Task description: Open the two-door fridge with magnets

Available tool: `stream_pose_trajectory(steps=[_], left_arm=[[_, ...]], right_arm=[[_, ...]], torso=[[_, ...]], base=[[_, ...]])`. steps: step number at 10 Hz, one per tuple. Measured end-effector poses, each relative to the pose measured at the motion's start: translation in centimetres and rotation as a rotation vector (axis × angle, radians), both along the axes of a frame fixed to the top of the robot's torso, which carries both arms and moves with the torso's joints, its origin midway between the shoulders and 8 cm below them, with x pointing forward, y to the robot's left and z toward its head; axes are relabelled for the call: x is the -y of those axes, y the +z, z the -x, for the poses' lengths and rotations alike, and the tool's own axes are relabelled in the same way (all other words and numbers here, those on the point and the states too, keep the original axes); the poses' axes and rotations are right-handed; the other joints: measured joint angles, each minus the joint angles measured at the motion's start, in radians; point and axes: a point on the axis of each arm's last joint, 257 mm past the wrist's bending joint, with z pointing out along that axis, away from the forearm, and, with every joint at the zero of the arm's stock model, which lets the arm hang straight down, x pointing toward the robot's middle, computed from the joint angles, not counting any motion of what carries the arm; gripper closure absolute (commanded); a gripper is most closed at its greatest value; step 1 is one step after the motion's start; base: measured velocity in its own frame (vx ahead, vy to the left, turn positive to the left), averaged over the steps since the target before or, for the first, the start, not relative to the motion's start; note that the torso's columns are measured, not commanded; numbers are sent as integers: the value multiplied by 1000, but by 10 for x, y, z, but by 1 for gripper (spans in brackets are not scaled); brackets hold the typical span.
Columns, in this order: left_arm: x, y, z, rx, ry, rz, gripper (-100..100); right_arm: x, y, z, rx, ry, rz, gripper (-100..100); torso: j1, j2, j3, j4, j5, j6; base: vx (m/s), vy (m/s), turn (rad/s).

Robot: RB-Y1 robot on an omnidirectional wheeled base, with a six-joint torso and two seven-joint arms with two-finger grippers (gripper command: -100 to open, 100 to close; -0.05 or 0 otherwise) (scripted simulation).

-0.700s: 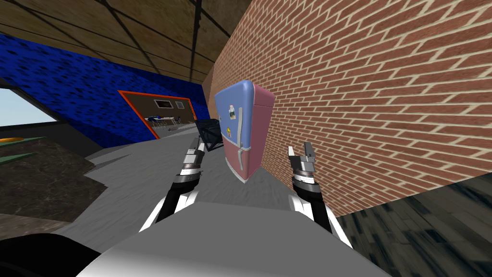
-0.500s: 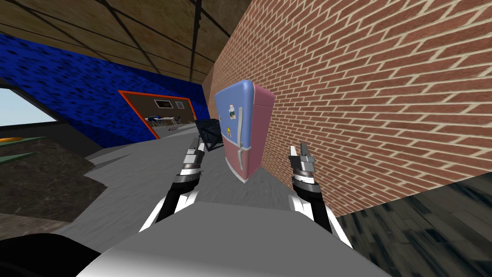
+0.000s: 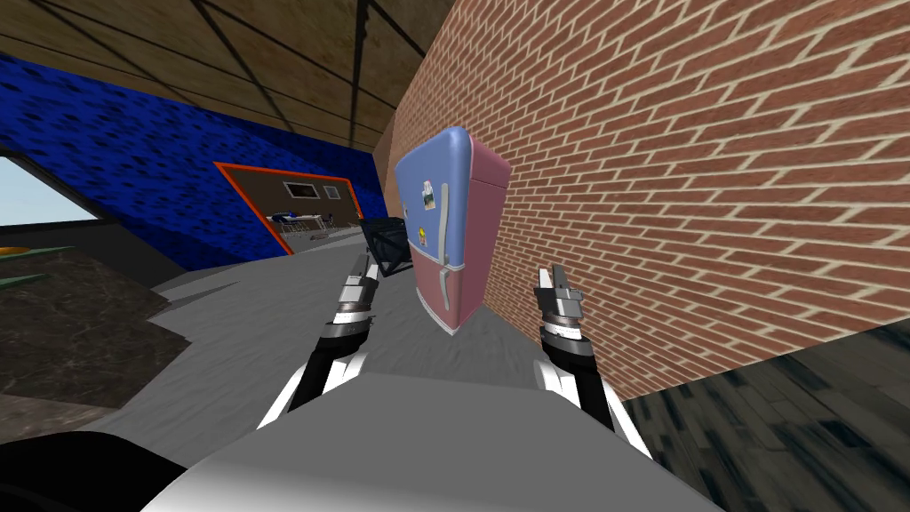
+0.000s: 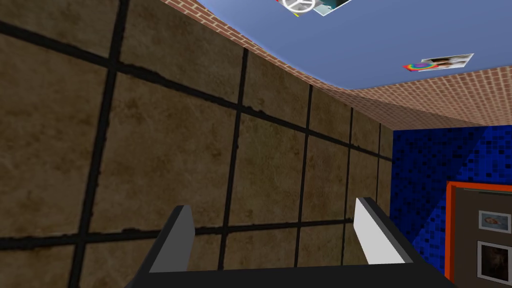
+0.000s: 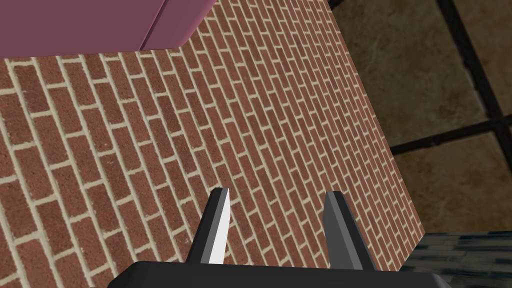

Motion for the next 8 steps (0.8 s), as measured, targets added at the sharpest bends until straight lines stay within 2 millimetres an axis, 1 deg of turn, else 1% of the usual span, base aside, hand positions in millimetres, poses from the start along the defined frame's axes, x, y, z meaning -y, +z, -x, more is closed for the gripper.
stream_pose_trajectory(steps=[2, 3, 4, 5, 6, 8], left_arm=[[0, 0, 0, 0, 0, 0, 0], [0, 0, 0, 0, 0, 0, -100], [2, -1, -1, -5, -7, -14, -100], [4, -3, -3, -14, -14, -32, -100], [6, -6, -6, -26, -23, -56, -100], [11, -21, -16, -63, -31, -98, -100]], right_arm=[[0, 0, 0, 0, 0, 0, 0], [0, 0, 0, 0, 0, 0, 0], [0, 0, 0, 0, 0, 0, 0], [0, 0, 0, -1, 0, 0, 0], [0, 0, 0, -1, 0, 0, 0], [0, 0, 0, -1, 0, 0, 0]], torso=[[0, 148, -295, 148, 0, 0], [0, 221, -443, 221, 0, 0], [0, 254, -512, 254, 0, 0], [0, 263, -532, 264, 0, 0], [-1, 265, -537, 266, 0, 0], [0, 264, -539, 267, 0, 0]], base=[[0, 0, 0], [21, -2, -14], [30, -10, -24], [57, -31, -46], [101, -43, -73], [141, -40, -75]])
